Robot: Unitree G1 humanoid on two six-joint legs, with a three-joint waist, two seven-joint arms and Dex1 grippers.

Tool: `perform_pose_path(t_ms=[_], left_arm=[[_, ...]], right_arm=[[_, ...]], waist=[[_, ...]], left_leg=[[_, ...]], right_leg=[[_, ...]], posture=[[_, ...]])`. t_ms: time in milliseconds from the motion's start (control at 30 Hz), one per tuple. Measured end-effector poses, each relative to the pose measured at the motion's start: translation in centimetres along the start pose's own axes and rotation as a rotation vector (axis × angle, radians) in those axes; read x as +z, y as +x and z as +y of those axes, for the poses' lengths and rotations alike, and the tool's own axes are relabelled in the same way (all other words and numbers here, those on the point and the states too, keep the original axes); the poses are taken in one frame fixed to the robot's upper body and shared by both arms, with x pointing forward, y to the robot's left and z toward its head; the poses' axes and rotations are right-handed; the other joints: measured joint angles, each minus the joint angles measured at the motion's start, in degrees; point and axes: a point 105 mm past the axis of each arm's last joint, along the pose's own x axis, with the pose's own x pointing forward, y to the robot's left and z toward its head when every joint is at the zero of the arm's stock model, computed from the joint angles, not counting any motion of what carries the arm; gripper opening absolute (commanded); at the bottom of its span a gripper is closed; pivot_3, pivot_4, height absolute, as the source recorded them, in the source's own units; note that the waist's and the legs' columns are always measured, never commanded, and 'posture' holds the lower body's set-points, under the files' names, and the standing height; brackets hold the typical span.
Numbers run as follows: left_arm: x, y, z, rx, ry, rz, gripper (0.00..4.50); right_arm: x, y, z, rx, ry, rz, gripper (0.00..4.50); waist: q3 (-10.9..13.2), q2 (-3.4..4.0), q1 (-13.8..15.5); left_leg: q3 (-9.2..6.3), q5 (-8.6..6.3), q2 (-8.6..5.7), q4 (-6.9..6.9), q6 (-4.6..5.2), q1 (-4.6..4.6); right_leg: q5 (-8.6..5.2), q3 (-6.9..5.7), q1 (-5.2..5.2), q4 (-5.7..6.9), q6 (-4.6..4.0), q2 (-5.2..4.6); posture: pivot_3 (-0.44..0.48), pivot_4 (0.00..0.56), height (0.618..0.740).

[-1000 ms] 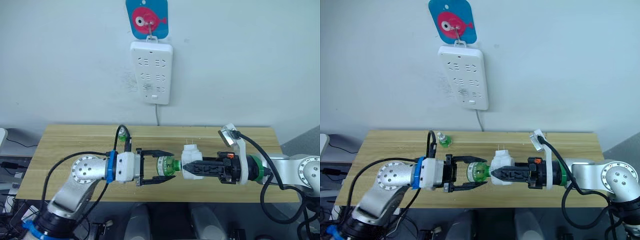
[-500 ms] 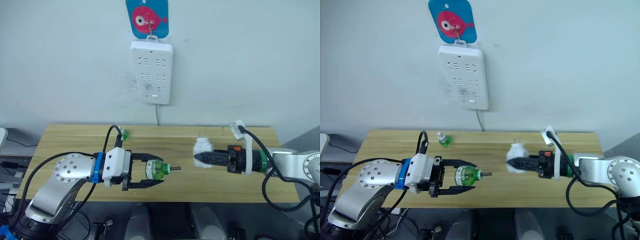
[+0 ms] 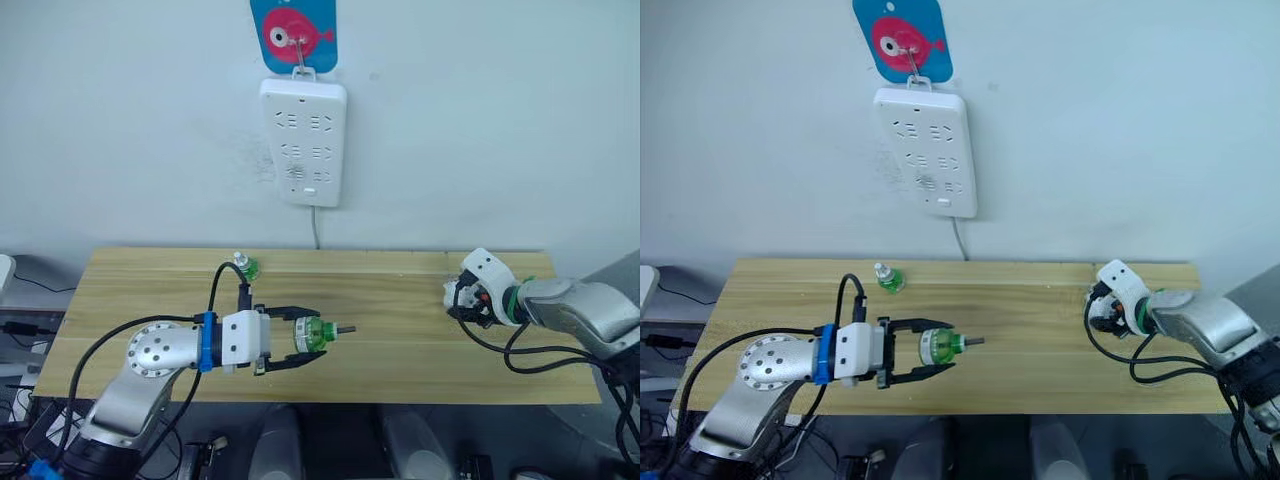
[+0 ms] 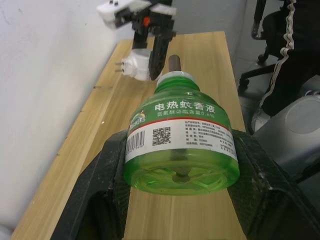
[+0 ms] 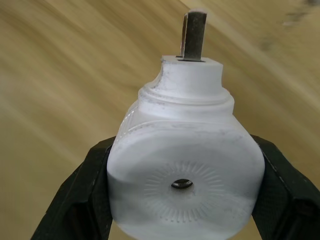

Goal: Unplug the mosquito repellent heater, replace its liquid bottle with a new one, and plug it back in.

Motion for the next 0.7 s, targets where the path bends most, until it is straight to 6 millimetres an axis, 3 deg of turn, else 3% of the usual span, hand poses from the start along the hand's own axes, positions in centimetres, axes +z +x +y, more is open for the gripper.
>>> perform_pose_path(t_ms=[167, 400, 533, 700], left_arm=[[-0.1, 0.3, 0.1, 0.012, 0.005, 0.003, 2.28], [-0.1, 0.9, -0.2, 0.013, -0.002, -0.007, 2.28], [-0.1, 1.2, -0.2, 0.007, 0.004, -0.009, 2.28], [0.0, 1.2, 0.0, 0.013, 0.008, -0.013, 2.28]], right_arm=[[-0.2, 0.4, -1.5, 0.014, -0.047, 0.04, 3.04], [-1.2, 1.1, -0.8, 0.094, -0.02, 0.097, 3.04], [-0.9, 0.8, -1.4, 0.078, -0.023, 0.092, 4.35], [-0.1, -0.2, -1.9, 0.051, 0.01, 0.052, 4.5]], waist=[[0.21, -0.03, -0.18], [0.33, -0.04, -0.17], [0.35, -0.05, -0.19], [0.36, -0.03, -0.25]], left_leg=[[0.0, 0.0, 0.05, -0.01, 0.01, 0.0], [0.0, 0.0, 0.08, 0.03, 0.01, 0.0], [0.0, 0.0, 0.07, 0.04, 0.01, 0.01], [0.01, 0.0, 0.07, 0.04, 0.01, 0.01]], right_leg=[[0.01, 0.01, 0.01, 0.0, -0.01, -0.02], [0.01, 0.02, 0.03, 0.05, -0.02, -0.04], [0.01, 0.0, 0.03, 0.05, -0.01, -0.04], [0.01, 0.01, 0.04, 0.06, -0.02, -0.04]], posture=[[-0.152, 0.297, 0.74], [-0.152, 0.3, 0.74], [-0.152, 0.3, 0.74], [-0.178, 0.298, 0.74]])
